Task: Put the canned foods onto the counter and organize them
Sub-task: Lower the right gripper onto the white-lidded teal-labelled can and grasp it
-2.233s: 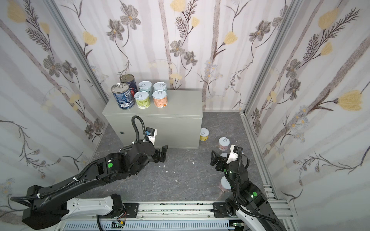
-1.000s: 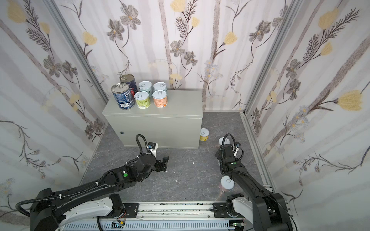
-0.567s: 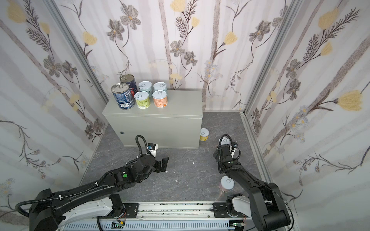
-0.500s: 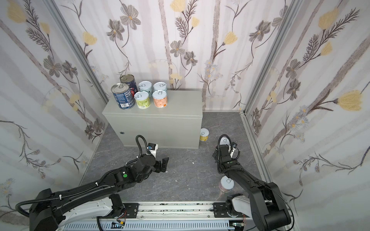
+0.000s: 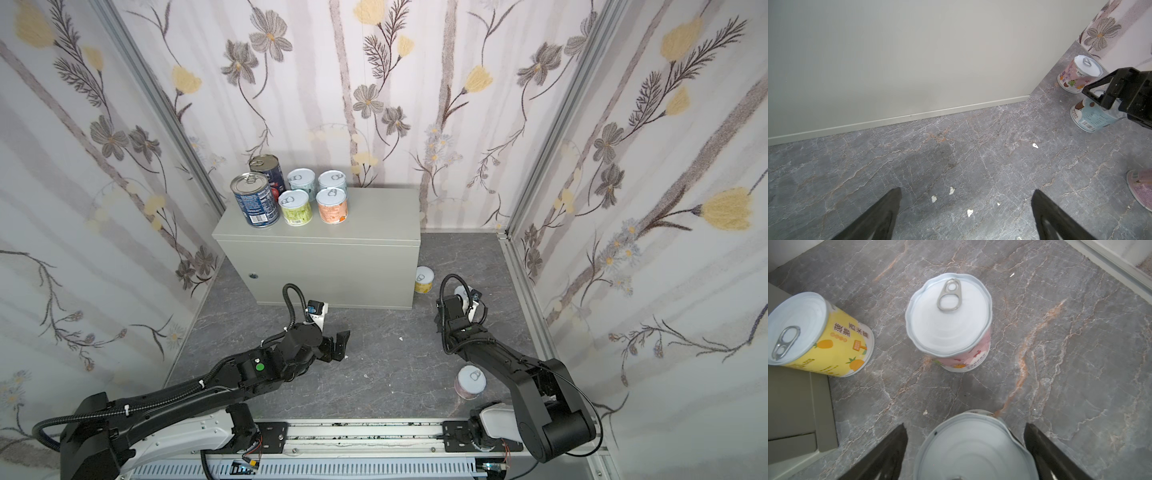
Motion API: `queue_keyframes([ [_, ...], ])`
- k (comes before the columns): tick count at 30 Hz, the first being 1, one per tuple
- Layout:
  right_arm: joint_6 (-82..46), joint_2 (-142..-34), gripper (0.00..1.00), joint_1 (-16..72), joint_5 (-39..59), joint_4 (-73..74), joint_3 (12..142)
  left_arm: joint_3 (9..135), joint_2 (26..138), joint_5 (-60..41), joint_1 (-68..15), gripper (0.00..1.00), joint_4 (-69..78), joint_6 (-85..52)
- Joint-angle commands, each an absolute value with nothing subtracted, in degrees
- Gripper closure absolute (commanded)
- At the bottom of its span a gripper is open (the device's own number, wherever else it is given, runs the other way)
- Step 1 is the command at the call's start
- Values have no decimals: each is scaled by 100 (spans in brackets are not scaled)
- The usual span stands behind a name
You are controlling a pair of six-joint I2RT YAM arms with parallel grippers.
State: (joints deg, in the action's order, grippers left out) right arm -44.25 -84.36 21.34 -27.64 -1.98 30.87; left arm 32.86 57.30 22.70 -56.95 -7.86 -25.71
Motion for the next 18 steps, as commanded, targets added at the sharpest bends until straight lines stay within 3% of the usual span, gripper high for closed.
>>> queue_keyframes([
  [1,-4386,-8528,14,2249,-2885,16,3140,3269,5726,2307,-5692,0,-598,-2654],
  [18,-4223,-8610,34,2857,-2888,389,2913,3305,5744,2338,-5690,0,-615,-2696],
])
